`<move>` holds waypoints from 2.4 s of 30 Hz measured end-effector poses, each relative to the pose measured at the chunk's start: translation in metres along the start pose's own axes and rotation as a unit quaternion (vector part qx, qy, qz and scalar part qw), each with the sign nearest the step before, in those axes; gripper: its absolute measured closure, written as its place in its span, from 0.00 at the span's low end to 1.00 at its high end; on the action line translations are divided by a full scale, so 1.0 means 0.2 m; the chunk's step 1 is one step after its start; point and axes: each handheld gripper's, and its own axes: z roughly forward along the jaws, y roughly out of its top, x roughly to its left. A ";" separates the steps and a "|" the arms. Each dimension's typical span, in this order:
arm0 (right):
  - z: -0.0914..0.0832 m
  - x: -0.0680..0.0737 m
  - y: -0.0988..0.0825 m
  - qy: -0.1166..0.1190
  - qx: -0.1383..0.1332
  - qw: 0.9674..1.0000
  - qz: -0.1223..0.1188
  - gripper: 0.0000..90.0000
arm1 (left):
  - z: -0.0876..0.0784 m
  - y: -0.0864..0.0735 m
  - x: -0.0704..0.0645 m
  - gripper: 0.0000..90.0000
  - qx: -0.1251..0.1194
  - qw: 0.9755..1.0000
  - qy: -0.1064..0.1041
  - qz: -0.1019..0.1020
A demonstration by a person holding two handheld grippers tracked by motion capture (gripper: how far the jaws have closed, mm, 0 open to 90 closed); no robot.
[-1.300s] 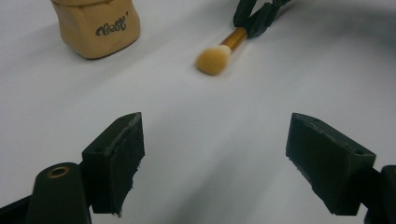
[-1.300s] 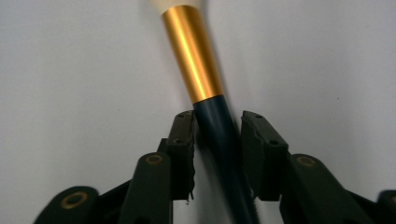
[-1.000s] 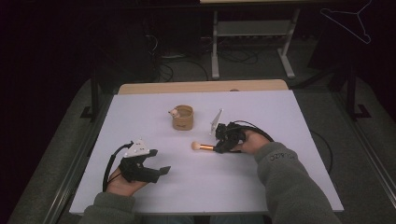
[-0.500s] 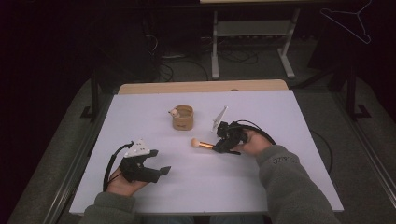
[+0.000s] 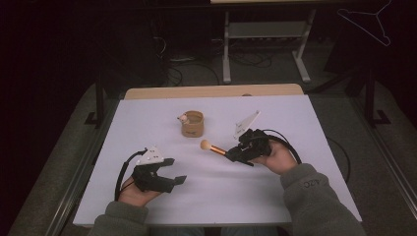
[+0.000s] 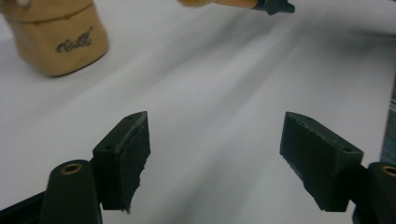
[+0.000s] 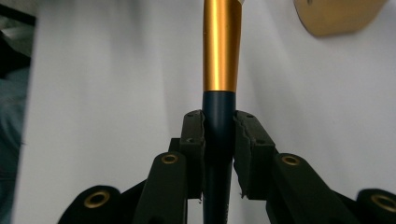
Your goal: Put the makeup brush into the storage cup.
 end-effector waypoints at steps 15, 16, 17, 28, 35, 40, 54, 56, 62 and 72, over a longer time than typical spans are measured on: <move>-0.06 0.27 0.04 0.023 -0.090 0.995 -0.031 0.82 | 0.13 0.12 -0.11 0.41 -0.037 0.993 -0.112 -0.011; -0.05 0.27 0.03 0.029 -0.093 0.995 -0.032 0.82 | 0.14 0.13 -0.12 0.43 -0.038 0.992 -0.118 -0.013; -0.04 0.28 0.03 0.031 -0.097 0.994 -0.031 0.82 | 0.14 0.13 -0.12 0.44 -0.039 0.992 -0.120 -0.013; 0.04 0.32 -0.01 0.047 -0.126 0.990 -0.028 0.82 | 0.17 0.16 -0.13 0.63 -0.073 0.986 -0.146 -0.028; 0.05 0.32 -0.03 0.039 -0.159 0.986 -0.023 0.82 | 0.17 0.17 -0.12 0.68 -0.084 0.984 -0.151 -0.048; 0.05 0.33 -0.04 0.036 -0.164 0.986 -0.019 0.82 | 0.16 0.18 -0.11 0.74 -0.087 0.983 -0.154 -0.054; 0.06 0.33 -0.07 0.033 -0.136 0.990 0.006 0.68 | 0.14 0.28 -0.14 0.78 -0.052 0.993 -0.109 -0.011; 0.06 0.33 -0.08 0.027 -0.141 0.990 0.009 0.67 | 0.14 0.29 -0.14 0.78 -0.053 0.993 -0.105 -0.012; 0.02 0.31 -0.15 0.019 -0.139 0.989 0.035 0.62 | 0.13 0.31 -0.13 0.78 -0.038 0.995 -0.090 -0.003; -0.05 0.29 -0.23 -0.004 -0.130 0.989 0.070 0.53 | 0.12 0.35 -0.08 0.78 -0.026 0.996 -0.080 -0.007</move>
